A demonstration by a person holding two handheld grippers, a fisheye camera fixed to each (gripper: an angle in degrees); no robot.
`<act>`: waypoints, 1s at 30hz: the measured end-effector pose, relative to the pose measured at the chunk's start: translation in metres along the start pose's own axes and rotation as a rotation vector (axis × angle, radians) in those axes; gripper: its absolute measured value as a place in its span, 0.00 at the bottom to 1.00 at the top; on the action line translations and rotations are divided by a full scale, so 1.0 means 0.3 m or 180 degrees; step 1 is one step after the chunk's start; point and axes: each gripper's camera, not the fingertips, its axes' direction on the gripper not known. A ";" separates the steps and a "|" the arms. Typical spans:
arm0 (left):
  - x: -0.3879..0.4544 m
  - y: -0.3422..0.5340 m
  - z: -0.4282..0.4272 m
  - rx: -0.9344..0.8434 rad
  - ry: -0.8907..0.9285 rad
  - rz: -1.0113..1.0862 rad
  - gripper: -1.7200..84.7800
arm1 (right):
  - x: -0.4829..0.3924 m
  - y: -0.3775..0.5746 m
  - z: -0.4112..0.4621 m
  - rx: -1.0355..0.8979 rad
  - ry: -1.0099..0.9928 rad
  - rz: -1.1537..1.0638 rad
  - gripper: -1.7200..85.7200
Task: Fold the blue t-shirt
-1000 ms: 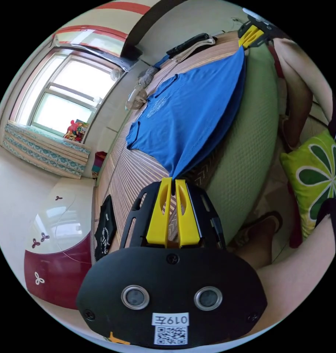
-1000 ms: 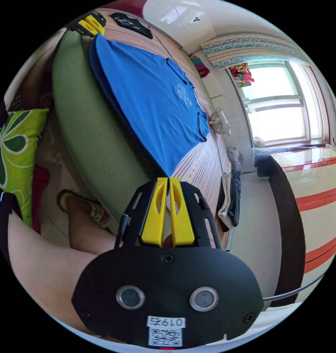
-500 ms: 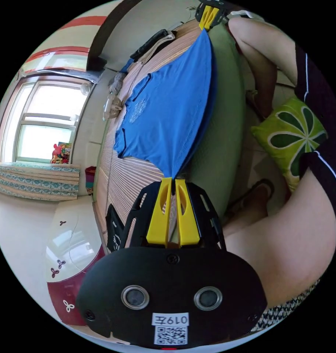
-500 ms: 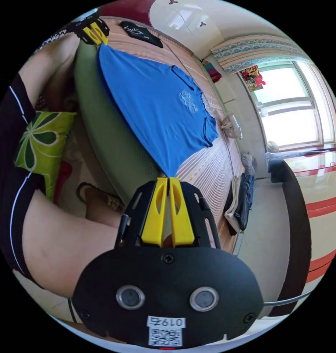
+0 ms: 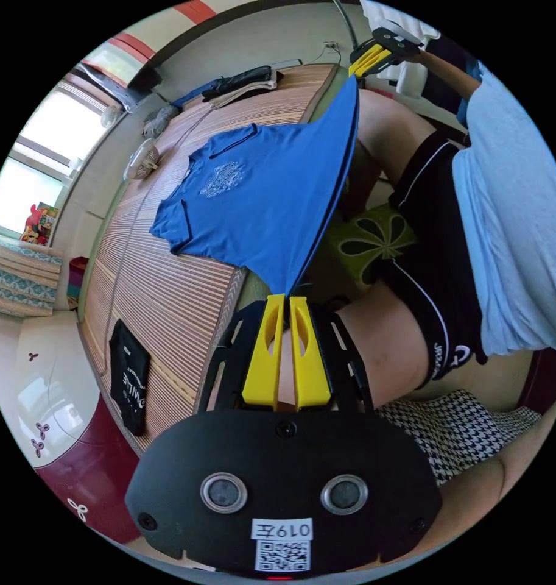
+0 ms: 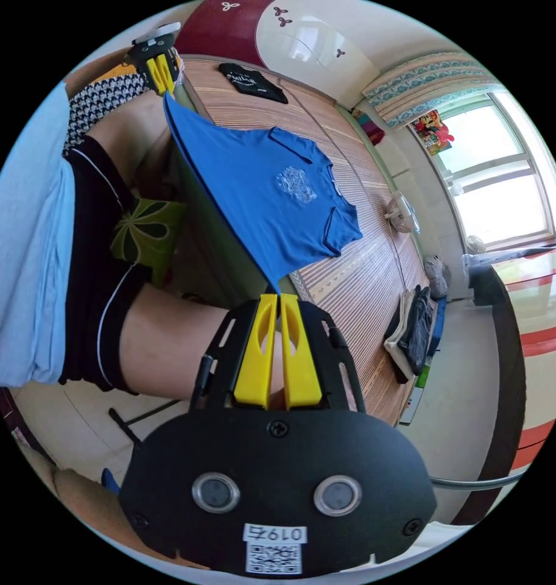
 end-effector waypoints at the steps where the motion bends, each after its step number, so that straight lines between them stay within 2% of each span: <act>1: -0.054 -0.011 -0.020 0.0019 0.0086 -0.0014 0.03 | 0.039 -0.005 -0.035 0.0046 -0.0010 0.0031 0.01; 6: -0.356 -0.095 -0.092 0.0250 0.0052 -0.0077 0.03 | 0.256 -0.070 -0.116 0.0316 0.0050 0.0142 0.01; 10: -0.706 -0.244 -0.101 0.0318 -0.0226 -0.0050 0.03 | 0.477 -0.207 -0.071 0.0317 0.0340 0.0064 0.01; 16: -1.318 -0.558 0.105 -0.0018 -0.0268 -0.0124 0.03 | 0.885 -0.445 0.106 0.0304 0.0265 0.0061 0.01; 18: -1.501 -0.656 0.226 -0.0216 -0.0142 -0.0147 0.03 | 1.015 -0.522 0.200 0.0224 0.0114 0.0080 0.01; 23: -2.025 -0.902 0.645 -0.0688 0.0986 -0.0394 0.03 | 1.341 -0.729 0.578 -0.0262 -0.0682 0.0231 0.01; 26: -2.241 -0.985 0.827 -0.0905 0.1453 -0.0524 0.03 | 1.429 -0.816 0.748 -0.0536 -0.0911 0.0245 0.01; 30: -2.411 -1.057 0.894 -0.0899 0.1756 -0.0430 0.03 | 1.488 -0.880 0.823 -0.0611 -0.0952 0.0228 0.01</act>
